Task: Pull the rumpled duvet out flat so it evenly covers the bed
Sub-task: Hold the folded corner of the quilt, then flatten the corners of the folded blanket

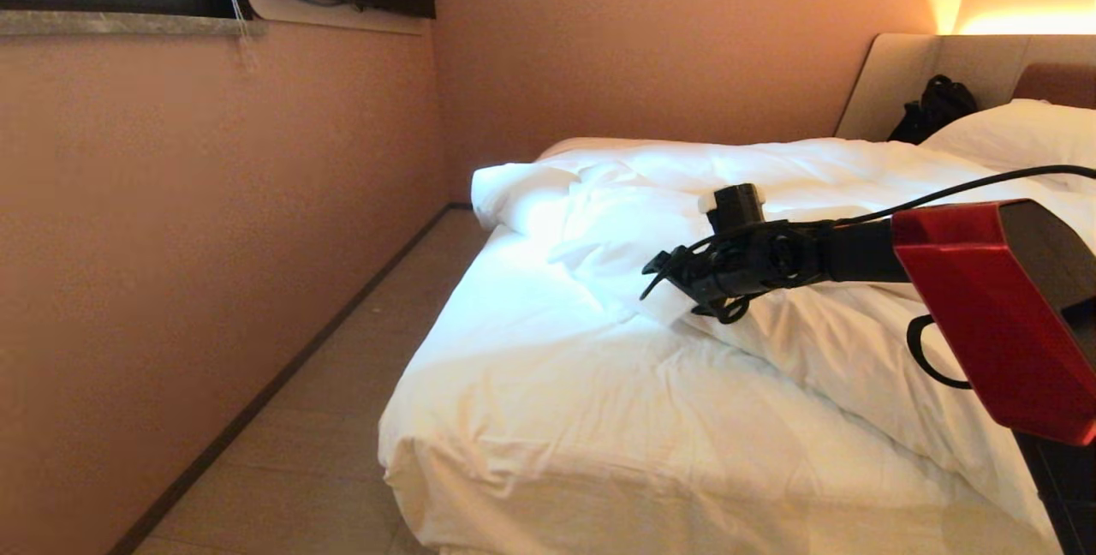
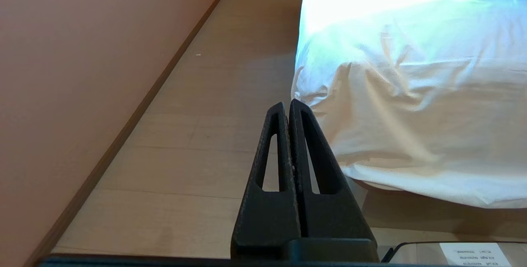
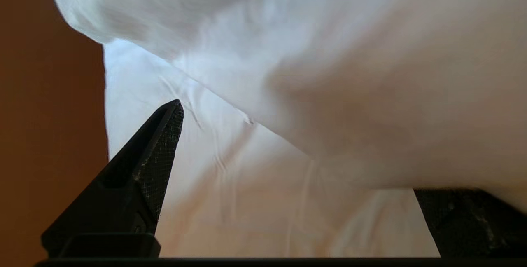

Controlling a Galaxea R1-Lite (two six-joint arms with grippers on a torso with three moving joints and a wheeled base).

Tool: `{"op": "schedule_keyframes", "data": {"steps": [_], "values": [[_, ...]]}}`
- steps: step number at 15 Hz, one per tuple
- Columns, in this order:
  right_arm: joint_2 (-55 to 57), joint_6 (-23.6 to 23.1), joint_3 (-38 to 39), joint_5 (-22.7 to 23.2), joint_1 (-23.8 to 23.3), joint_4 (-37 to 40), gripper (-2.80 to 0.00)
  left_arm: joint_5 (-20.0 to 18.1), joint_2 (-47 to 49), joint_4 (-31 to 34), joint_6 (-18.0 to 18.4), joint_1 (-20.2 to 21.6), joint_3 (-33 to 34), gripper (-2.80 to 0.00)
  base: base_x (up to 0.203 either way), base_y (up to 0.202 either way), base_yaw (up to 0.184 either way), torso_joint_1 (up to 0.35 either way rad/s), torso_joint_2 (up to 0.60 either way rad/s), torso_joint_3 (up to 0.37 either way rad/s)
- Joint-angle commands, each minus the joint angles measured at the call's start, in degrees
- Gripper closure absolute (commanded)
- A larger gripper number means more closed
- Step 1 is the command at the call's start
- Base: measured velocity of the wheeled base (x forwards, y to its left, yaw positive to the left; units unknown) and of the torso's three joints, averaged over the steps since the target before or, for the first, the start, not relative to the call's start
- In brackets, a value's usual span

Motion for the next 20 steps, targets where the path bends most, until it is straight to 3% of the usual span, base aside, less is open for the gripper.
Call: {"op": "schedule_keyframes", "data": {"steps": [1,6,7,20], "values": [[0.1,0.2,0.0,0.0,0.0,-2.4,-2.80,0.0,0.0,0.0,0.0,0.0,0.0,0.00,0.000,0.000,0.000,0.000,0.00,0.000],[0.0,0.8,0.2,0.0,0.1,-2.3,-2.80,0.0,0.0,0.0,0.0,0.0,0.0,0.00,0.000,0.000,0.000,0.000,0.00,0.000],[0.0,0.8,0.1,0.0,0.3,-2.4,0.00,0.0,0.0,0.0,0.0,0.0,0.0,0.00,0.000,0.000,0.000,0.000,0.00,0.000],[-0.3,1.1,0.1,-0.4,0.5,-2.9,0.00,0.0,0.0,0.0,0.0,0.0,0.0,0.00,0.000,0.000,0.000,0.000,0.00,0.000]]}}
